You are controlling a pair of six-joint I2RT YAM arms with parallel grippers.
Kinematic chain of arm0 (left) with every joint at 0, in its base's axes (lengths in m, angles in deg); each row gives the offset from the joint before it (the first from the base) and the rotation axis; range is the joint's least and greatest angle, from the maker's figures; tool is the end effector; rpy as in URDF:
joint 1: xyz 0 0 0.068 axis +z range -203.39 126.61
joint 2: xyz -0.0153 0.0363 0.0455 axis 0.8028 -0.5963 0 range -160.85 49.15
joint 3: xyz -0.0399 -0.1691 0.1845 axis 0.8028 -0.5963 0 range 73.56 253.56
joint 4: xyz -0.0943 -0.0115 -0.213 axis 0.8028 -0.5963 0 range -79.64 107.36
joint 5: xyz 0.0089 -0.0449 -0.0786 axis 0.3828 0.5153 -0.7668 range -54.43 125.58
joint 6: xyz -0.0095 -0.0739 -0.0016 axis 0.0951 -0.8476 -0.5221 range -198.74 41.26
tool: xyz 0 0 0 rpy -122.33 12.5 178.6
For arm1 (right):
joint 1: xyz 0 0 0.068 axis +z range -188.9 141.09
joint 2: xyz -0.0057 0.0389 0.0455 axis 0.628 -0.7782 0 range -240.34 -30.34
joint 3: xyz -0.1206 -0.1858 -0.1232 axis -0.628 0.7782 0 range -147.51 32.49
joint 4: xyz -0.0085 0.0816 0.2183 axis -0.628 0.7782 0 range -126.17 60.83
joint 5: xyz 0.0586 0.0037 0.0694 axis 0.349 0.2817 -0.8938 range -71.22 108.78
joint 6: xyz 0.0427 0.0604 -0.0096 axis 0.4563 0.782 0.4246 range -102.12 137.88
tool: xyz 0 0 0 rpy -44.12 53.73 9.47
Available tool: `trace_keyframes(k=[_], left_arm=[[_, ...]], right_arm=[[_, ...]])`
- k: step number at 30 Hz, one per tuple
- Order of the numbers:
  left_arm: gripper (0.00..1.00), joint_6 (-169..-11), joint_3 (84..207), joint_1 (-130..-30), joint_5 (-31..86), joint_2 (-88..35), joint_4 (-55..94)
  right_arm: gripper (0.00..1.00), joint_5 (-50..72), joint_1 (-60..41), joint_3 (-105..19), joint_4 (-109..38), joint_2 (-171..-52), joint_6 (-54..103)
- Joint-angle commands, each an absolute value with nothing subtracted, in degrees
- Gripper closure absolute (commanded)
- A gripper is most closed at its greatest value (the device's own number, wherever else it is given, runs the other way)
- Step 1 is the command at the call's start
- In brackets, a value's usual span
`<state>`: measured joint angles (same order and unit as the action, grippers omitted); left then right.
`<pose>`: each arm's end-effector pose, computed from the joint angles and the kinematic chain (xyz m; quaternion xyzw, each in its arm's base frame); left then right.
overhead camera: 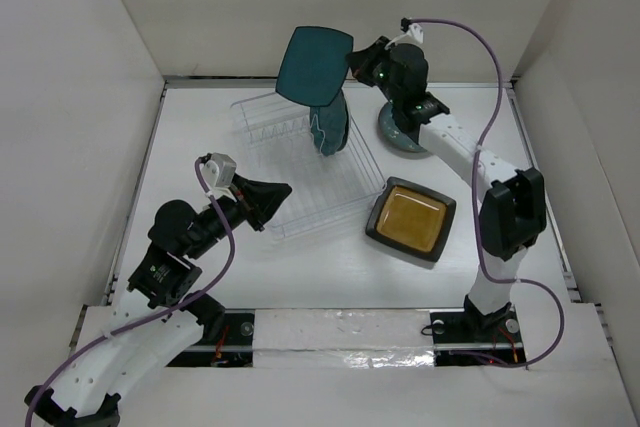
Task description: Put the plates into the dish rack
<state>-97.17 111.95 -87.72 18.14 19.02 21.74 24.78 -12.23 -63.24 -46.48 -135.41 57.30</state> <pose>0.1077 -0.0963 0.3555 0.2026 0.5955 -0.4277 0.6492 0.3972 0.1921 0.3757 0.1148 0.6918 0.3575 0.6168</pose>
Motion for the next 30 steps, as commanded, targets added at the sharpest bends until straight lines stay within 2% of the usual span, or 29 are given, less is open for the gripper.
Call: trace_keyframes(k=[1, 14, 30], left_arm=[[0.95, -96.4, 114.0, -87.5, 19.5, 19.8, 23.4], [0.95, -96.3, 114.0, -87.5, 19.4, 18.4, 23.3], [0.95, -96.3, 113.9, -87.5, 19.1, 17.9, 23.3]], right_arm=[[1.0, 31.6, -10.6, -71.1, -54.0, -135.4, 52.9], [1.0, 47.8, -2.8, -81.1, -52.3, -144.1, 34.8], [1.0, 52.3, -0.8, -77.6, -54.7, -146.3, 28.1]])
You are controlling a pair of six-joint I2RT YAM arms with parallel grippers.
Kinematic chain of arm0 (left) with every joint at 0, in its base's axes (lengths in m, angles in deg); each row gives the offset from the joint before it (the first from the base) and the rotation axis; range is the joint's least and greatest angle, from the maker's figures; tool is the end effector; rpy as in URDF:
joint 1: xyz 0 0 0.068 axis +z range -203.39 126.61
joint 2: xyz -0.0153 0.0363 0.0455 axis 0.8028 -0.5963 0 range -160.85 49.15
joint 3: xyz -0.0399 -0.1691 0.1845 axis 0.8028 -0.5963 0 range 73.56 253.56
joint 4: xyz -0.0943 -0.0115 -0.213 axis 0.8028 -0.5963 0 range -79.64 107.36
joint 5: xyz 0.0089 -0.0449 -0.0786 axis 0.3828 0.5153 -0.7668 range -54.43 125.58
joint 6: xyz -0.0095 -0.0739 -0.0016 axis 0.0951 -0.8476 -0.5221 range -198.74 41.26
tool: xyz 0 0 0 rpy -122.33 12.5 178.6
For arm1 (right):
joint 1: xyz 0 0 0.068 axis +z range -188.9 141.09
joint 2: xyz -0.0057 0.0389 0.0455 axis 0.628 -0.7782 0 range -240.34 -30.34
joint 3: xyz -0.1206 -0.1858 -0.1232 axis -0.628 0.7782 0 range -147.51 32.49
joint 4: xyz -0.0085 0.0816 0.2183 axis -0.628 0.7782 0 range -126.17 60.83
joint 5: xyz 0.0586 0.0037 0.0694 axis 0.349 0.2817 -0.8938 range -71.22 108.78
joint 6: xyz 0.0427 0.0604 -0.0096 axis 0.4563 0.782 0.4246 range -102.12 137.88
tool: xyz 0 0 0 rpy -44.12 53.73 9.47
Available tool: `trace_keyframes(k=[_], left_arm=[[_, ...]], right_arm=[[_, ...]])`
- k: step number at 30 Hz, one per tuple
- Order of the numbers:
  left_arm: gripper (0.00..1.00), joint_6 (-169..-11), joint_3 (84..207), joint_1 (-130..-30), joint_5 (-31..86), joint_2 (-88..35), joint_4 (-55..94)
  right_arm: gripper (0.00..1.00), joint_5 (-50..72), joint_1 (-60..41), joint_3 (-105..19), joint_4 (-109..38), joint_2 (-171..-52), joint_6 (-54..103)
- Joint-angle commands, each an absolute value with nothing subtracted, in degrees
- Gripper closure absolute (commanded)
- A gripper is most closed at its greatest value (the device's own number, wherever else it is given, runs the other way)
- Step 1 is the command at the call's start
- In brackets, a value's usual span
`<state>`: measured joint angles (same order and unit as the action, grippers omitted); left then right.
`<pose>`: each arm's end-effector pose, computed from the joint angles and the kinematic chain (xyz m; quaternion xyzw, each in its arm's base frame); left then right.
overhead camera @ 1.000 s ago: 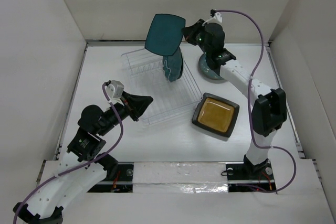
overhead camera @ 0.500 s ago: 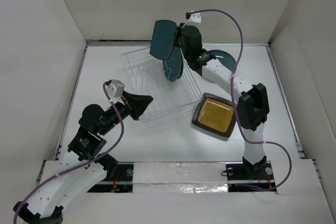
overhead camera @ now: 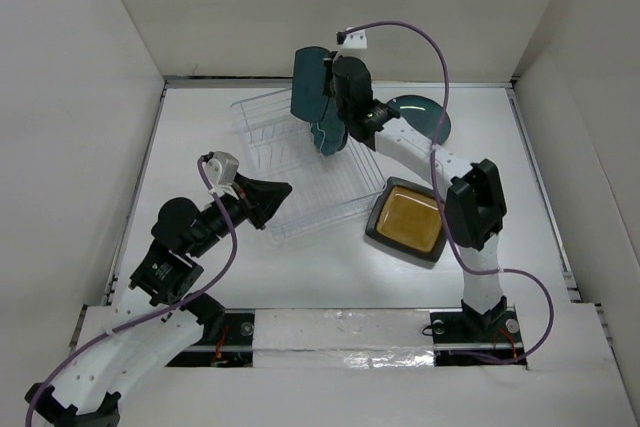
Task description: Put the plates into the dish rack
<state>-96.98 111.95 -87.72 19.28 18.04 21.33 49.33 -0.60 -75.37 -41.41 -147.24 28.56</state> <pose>0.1123 -0.0979 0.3525 0.1963 0.6065 -0.4194 0.6463 0.3959 0.2721 0.3481 0.0066 0.7271 0.0981 0.6795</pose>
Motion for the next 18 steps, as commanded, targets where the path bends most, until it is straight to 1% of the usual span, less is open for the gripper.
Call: trace_keyframes(k=[1, 8, 13, 18], left_arm=[[0.95, -96.3, 114.0, -87.5, 18.9, 17.8, 23.3], [0.95, -96.3, 114.0, -87.5, 18.9, 17.4, 23.2], [0.95, -96.3, 113.9, -87.5, 19.1, 17.3, 23.3], [0.95, -96.3, 113.9, -87.5, 19.1, 17.3, 23.4]], right_arm=[[1.0, 52.3, -0.8, -77.7, -54.7, -146.4, 28.1], [1.0, 53.0, -0.8, -79.8, -53.7, -148.7, 27.5], [1.0, 53.2, -0.8, -77.1, -54.8, -149.4, 26.9], [1.0, 55.7, 0.7, -72.7, -59.8, -149.4, 23.5]])
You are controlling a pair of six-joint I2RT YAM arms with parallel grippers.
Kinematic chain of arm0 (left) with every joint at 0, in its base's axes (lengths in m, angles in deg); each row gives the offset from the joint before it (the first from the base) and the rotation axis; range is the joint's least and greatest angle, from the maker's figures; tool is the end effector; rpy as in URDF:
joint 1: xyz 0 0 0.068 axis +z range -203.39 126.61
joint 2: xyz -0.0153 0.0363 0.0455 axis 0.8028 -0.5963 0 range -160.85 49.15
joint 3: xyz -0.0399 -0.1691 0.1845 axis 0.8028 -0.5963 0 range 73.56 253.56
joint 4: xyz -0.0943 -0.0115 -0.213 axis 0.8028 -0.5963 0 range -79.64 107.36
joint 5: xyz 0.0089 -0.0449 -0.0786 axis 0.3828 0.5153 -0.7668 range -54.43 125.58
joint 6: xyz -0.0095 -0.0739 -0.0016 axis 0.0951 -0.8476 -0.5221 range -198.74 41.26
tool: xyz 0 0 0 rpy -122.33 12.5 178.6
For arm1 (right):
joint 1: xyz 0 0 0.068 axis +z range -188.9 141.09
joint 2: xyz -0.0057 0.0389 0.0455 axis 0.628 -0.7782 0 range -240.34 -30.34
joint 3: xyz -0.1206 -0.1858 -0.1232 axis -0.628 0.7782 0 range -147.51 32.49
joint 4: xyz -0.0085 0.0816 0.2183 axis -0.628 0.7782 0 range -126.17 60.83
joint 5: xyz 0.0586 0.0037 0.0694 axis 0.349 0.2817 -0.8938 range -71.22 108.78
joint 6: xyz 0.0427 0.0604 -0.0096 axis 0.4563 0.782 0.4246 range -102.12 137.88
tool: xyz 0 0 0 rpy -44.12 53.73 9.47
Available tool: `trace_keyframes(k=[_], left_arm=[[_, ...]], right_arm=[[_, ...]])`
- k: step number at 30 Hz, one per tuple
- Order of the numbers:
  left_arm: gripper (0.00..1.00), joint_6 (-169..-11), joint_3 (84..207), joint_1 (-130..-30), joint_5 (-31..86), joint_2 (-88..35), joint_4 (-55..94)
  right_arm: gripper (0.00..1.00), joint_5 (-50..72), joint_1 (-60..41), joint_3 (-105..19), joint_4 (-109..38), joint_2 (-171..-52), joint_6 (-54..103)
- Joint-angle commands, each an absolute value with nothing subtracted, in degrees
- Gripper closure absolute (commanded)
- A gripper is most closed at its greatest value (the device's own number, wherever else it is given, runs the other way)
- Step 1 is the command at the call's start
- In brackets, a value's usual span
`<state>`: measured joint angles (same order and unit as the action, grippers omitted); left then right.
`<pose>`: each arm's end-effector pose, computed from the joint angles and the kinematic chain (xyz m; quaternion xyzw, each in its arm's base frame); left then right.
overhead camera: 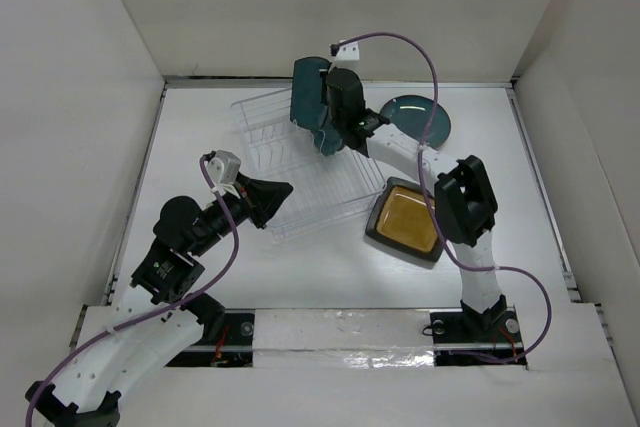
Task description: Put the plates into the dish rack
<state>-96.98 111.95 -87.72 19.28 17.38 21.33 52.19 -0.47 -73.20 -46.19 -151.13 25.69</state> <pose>0.1145 -0.0994 0.3510 0.1964 0.6109 -0.4184 0.6428 0.4080 0.2797 0.3139 0.0005 0.7328 0.0588 0.6779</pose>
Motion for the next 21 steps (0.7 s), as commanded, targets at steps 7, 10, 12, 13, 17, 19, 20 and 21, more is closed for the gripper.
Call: trace_keyframes(k=[7, 10, 12, 13, 17, 19, 20, 21], left_arm=[[0.95, -96.3, 113.8, -87.5, 19.0, 17.1, 23.5], [0.95, -96.4, 113.9, -87.5, 18.6, 16.6, 23.3], [0.95, -96.4, 113.8, -87.5, 18.5, 16.8, 23.5], [0.95, -96.4, 113.9, -87.5, 18.8, 16.8, 23.5], [0.95, -96.4, 113.8, -87.5, 18.5, 16.5, 23.3], [0.95, -96.5, 113.8, -87.5, 18.3, 16.5, 23.6], [0.95, -96.5, 113.8, -87.5, 18.6, 16.5, 23.6], [0.95, -96.5, 113.8, -87.5, 18.7, 16.5, 23.6]], right_arm=[[1.0, 58.9, 2.9, -67.0, -66.2, -149.5, 16.2], [1.0, 60.2, 3.5, -65.0, -68.6, -149.5, 14.9], [1.0, 61.0, 4.0, -64.0, -69.7, -149.6, 14.2], [1.0, 61.3, 4.5, -63.8, -70.4, -149.6, 12.7], [1.0, 65.3, 6.5, -61.9, -74.7, -150.1, 9.4], [1.0, 66.7, 7.4, -60.0, -76.9, -150.4, 7.3], [1.0, 68.3, 7.9, -59.3, -79.4, -150.6, 6.5], [1.0, 69.1, 8.8, -58.7, -80.7, -150.8, 5.7]])
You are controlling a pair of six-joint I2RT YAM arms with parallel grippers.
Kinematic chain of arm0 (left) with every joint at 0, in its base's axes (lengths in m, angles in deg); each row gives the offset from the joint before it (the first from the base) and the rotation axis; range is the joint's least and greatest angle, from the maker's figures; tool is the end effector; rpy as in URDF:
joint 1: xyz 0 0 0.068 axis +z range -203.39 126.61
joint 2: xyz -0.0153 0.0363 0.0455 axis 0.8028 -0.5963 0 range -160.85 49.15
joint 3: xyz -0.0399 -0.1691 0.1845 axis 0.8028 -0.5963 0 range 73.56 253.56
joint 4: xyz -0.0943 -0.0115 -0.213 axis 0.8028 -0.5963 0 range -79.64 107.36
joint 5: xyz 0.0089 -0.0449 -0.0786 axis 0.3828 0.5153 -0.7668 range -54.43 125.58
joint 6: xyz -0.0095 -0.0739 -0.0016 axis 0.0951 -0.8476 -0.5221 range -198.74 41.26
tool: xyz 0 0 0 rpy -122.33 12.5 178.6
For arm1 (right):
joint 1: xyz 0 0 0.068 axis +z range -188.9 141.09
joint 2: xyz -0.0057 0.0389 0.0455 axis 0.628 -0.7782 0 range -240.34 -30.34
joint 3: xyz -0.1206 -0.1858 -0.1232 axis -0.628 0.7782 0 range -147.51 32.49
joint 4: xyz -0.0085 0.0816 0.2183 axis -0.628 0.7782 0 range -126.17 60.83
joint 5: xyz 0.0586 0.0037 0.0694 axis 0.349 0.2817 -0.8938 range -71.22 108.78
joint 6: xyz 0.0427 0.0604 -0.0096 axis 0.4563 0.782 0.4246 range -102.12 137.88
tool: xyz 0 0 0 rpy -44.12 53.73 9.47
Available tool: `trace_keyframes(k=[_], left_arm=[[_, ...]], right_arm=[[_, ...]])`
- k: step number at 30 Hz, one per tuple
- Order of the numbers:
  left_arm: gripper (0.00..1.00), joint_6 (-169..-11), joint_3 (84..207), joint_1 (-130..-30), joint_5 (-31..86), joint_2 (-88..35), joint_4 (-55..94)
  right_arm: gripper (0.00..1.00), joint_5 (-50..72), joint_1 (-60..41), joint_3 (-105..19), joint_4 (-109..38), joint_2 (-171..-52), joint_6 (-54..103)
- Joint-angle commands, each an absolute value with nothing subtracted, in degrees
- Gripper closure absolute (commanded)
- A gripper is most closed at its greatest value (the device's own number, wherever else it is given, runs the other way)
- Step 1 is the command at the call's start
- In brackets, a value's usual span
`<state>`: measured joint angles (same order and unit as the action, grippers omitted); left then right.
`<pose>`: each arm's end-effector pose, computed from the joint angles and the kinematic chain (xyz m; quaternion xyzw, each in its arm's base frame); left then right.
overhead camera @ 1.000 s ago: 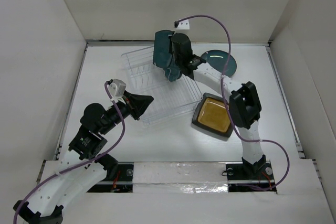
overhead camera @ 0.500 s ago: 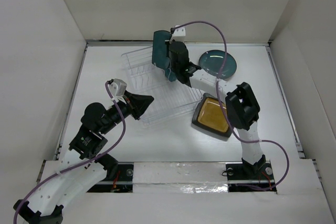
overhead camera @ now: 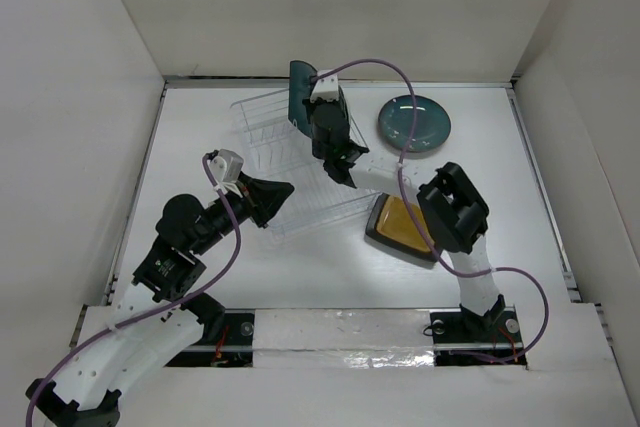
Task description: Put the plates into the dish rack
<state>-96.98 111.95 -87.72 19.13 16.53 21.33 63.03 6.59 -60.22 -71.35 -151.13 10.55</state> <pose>0.1173 -0.1015 0.3490 0.1975 0.6163 -0.4177 0.6377 0.3680 0.3119 0.2896 -0.0200 0.6748 -0.0087 0.7376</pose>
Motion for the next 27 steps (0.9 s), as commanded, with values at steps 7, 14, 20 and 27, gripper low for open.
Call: trace_keyframes(k=[7, 14, 20, 27], left_arm=[[0.95, -96.6, 113.7, -87.5, 18.7, 16.3, 23.6], [0.95, -96.6, 113.7, -87.5, 18.7, 16.1, 23.6], [0.95, -96.6, 113.7, -87.5, 18.9, 16.3, 23.6], [0.95, -96.6, 113.8, -87.5, 19.1, 16.4, 23.6]], right_arm=[[0.93, 77.2, 13.0, -56.3, -91.4, -155.1, -2.2], [0.74, 80.0, 14.3, -55.7, -91.6, -157.4, -1.2], [0.68, 79.7, 14.3, -51.8, -85.2, -153.8, 8.4], [0.55, 72.4, 12.5, -45.0, -74.8, -145.0, 25.1]])
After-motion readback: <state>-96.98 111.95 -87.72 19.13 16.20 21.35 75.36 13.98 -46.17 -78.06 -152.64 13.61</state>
